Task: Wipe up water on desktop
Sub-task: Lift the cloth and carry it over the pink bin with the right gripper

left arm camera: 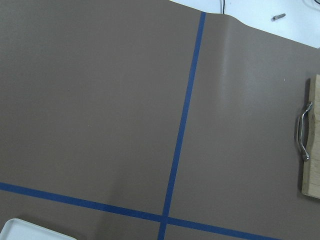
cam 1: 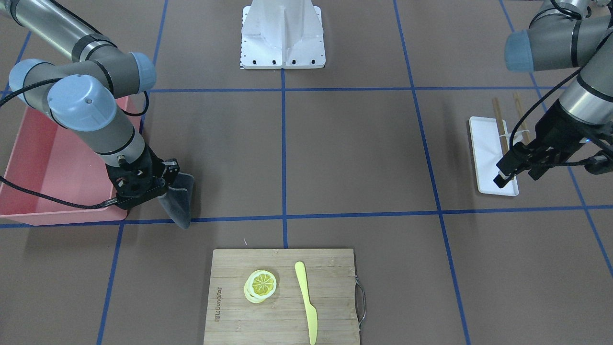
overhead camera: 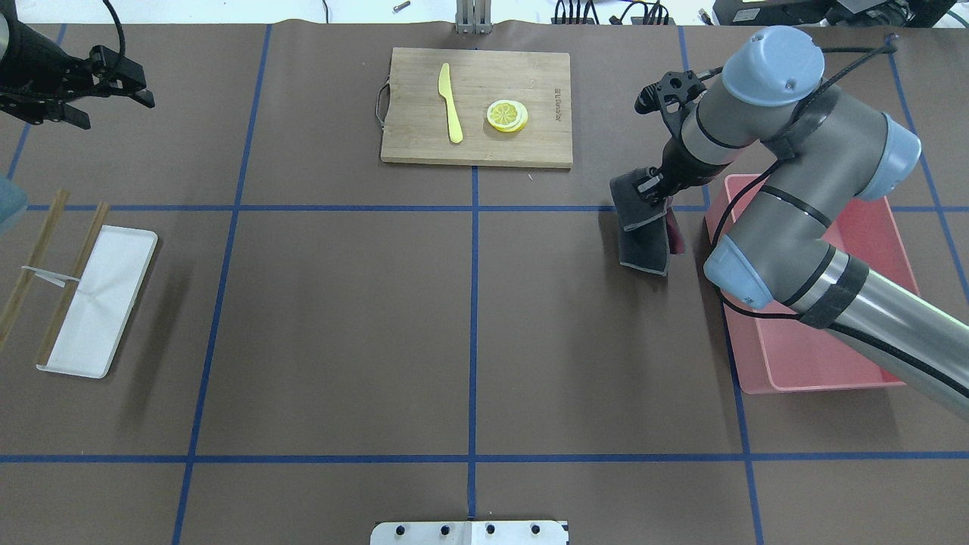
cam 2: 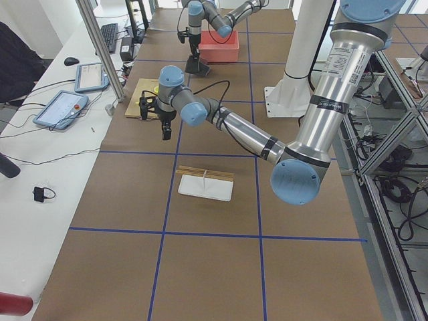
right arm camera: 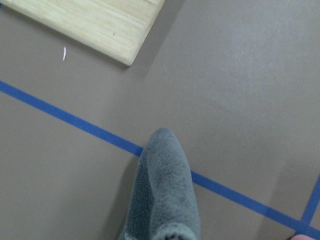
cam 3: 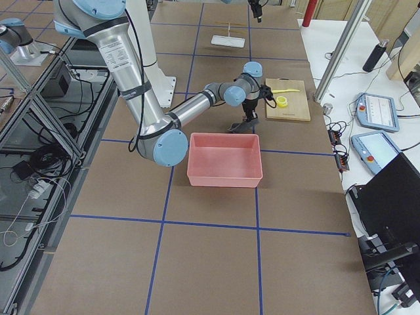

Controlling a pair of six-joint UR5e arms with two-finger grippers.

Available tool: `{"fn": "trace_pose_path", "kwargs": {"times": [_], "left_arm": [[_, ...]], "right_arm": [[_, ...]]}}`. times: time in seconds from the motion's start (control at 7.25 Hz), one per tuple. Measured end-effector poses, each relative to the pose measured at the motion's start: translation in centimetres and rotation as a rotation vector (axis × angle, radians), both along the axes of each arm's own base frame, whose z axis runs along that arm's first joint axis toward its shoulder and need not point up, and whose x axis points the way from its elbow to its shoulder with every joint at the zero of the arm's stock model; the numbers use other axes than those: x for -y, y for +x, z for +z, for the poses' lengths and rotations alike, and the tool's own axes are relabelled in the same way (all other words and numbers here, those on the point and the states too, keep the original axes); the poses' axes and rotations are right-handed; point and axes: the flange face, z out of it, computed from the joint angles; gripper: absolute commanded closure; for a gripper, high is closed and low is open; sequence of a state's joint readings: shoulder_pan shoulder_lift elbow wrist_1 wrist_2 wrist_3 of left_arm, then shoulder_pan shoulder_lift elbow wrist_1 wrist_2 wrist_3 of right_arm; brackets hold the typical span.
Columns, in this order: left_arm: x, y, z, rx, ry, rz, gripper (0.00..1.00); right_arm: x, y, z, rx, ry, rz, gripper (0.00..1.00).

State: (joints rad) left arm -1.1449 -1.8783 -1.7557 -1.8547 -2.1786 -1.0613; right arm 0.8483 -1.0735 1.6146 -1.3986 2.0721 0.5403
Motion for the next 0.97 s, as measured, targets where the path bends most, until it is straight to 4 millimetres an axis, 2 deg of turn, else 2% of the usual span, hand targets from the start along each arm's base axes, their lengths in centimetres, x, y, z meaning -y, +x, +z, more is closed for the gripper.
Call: {"fn": "trace_pose_path", "kwargs": {"times": [0.28,0.41,0.55,0.69,0.83,0.97], "left_arm": [[0.1,-0.2,0.3,-0.001,-0.008,-0.003,0.01],[0.1,-0.2,0.3,-0.002,-0.010,-0.003,0.01],[0.1,-0.3,0.3,-0.002,-0.011,-0.004,0.01],[0.1,-0.3,0.3,-0.003,-0.012,-0.004,0.01],[0.0,-0.3,0.3,-0.004,-0.012,-0.004,0.01],[-0.1,-0.3,0.2,-0.007,-0.013,-0.004,0.01]], "right_arm": [[0.4,2.7,-4.5,0.055,0.073,0.052,1.00],[0.4,4.6,-6.7,0.090,0.118,0.090,1.00],[0.6,7.3,-8.5,0.122,0.155,0.138,1.00],[1.0,10.8,-9.4,0.143,0.171,0.183,1.00],[1.5,14.6,-8.8,0.157,0.150,0.210,1.00],[1.8,18.9,-6.8,0.177,0.092,0.220,1.00]]}}
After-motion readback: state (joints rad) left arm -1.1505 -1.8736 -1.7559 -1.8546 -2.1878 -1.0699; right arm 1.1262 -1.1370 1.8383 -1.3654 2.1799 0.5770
